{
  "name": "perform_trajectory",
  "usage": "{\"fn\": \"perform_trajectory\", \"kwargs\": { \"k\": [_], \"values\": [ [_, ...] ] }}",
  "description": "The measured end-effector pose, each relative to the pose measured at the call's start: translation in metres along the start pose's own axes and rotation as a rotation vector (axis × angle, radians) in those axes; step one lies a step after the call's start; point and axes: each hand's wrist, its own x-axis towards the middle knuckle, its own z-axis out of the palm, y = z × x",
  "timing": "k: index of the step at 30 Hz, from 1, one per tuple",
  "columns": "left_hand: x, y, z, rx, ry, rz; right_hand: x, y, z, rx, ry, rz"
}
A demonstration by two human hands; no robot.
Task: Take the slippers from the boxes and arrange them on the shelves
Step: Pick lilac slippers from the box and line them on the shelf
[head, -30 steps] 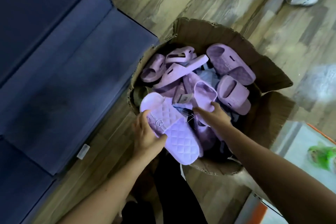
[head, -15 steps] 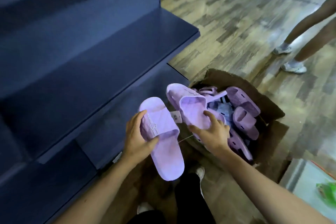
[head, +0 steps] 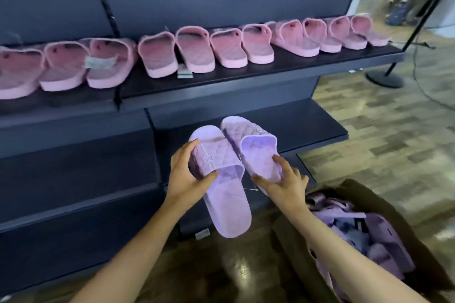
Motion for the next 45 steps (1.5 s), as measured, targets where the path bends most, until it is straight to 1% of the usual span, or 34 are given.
{"fn": "perform_trajectory", "kwargs": {
  "k": [4, 10, 14, 17, 19, 23, 28, 33, 36, 38, 40, 43, 45],
  "values": [
    [-0.016, 0.013, -0.032, -0.008, 0.09, 0.004, -0.013, -0.031, -0.001, 0.022, -0.04, -0.106],
    [-0.035, 0.015, -0.105, -0.013, 0.281, -0.014, -0.025, -0.092, 0.024, 0.041, -0.179, -0.265],
    [-0.055, 0.0, -0.174, 0.028, 0.443, -0.045, -0.051, -0.143, 0.063, 0.074, -0.254, -0.38],
    [-0.073, -0.021, -0.235, 0.03, 0.533, -0.076, -0.082, -0.189, 0.102, 0.074, -0.306, -0.467],
    [-0.083, -0.036, -0.279, 0.055, 0.592, -0.068, -0.106, -0.22, 0.134, 0.097, -0.327, -0.52],
    [-0.098, -0.06, -0.371, 0.106, 0.678, -0.011, -0.156, -0.291, 0.197, 0.139, -0.36, -0.55],
    [-0.102, -0.096, -0.479, 0.179, 0.702, 0.05, -0.198, -0.369, 0.267, 0.175, -0.373, -0.595],
    [-0.075, -0.126, -0.544, 0.113, 0.692, 0.032, -0.202, -0.423, 0.31, 0.125, -0.306, -0.621],
    [-0.045, -0.142, -0.565, 0.076, 0.63, 0.033, -0.192, -0.446, 0.326, 0.059, -0.252, -0.605],
    [-0.023, -0.152, -0.575, 0.125, 0.582, 0.04, -0.182, -0.46, 0.337, -0.006, -0.217, -0.607],
    [0.002, -0.168, -0.586, 0.181, 0.53, 0.03, -0.169, -0.474, 0.351, -0.071, -0.216, -0.582],
    [0.037, -0.192, -0.603, 0.243, 0.42, -0.064, -0.152, -0.493, 0.372, -0.146, -0.229, -0.529],
    [0.059, -0.206, -0.617, 0.323, 0.36, -0.07, -0.147, -0.506, 0.387, -0.172, -0.227, -0.519]
  ]
}}
